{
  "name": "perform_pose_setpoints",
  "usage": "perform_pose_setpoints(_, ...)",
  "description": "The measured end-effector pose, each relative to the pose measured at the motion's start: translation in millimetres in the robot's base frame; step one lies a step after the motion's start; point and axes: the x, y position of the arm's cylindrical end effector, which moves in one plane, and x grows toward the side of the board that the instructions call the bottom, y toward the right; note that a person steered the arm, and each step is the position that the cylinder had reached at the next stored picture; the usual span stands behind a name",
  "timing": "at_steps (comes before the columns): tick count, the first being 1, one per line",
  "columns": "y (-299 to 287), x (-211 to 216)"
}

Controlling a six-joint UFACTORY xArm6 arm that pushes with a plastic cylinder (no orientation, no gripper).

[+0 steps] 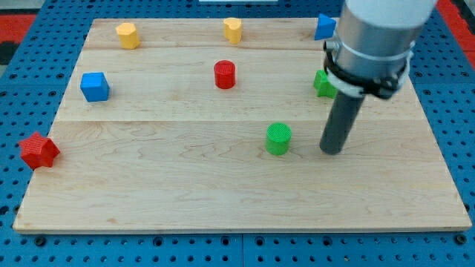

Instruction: Move your arm to the left of the red circle

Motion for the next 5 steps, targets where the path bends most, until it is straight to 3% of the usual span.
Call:
perform_pose_setpoints(1, -63, -17)
perform_pose_setpoints(2, -140, 32)
perform_pose_setpoints(3, -143, 6)
perform_pose_setpoints(5, -213, -157)
